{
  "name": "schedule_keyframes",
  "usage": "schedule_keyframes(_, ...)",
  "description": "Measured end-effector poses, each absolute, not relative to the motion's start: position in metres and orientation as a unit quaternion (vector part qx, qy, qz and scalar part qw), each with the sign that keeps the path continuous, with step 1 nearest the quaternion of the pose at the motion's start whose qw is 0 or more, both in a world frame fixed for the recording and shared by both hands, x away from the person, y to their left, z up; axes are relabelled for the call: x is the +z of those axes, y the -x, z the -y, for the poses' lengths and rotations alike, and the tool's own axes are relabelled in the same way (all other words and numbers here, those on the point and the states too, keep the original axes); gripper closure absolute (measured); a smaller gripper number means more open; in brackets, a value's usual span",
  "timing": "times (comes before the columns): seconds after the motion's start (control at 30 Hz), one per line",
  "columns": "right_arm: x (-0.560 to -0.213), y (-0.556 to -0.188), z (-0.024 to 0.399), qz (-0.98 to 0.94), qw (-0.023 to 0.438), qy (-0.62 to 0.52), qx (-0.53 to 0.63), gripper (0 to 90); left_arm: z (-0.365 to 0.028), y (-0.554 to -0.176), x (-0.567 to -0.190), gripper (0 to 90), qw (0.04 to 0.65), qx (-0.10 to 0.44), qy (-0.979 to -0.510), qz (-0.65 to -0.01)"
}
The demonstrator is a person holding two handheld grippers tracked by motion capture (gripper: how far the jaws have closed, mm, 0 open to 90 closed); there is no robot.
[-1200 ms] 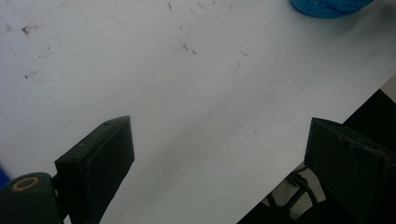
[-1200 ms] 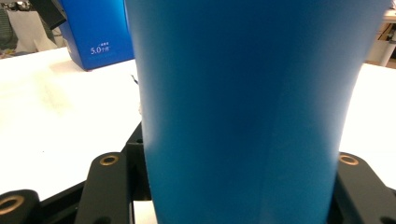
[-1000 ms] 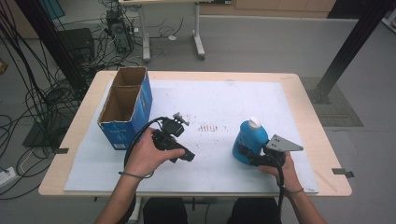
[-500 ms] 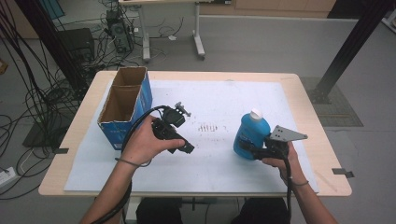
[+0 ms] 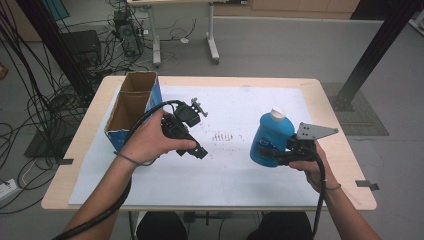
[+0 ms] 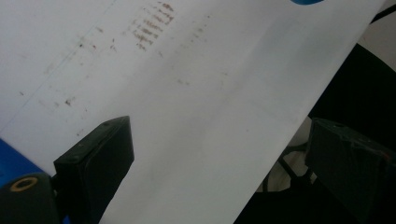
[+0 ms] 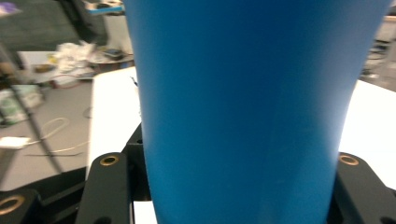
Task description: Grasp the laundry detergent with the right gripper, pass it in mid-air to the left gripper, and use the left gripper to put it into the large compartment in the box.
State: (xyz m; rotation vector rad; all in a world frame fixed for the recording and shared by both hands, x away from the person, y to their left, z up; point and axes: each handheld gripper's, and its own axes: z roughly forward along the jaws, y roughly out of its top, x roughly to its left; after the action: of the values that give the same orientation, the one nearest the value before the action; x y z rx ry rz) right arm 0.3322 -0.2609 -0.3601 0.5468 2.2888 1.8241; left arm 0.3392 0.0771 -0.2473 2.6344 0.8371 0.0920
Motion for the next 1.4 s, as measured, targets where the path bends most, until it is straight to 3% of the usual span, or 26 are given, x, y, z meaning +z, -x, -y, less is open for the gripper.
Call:
schedule_keyframes(0.4, -0.335, -0.336, 0.247, -0.791, 0.027, -0.119, 0.600, 43.3, -0.072, -0.341, -0.219, 8.6, 0.195, 0.006, -0.955, -0.223)
schedule_keyframes(1.4, -0.324, -0.332, 0.206, -0.805, -0.023, -0.038, 0.591, 43.3, -0.029, -0.334, -0.179, 10.2, 0.210, -0.018, -0.969, -0.130)
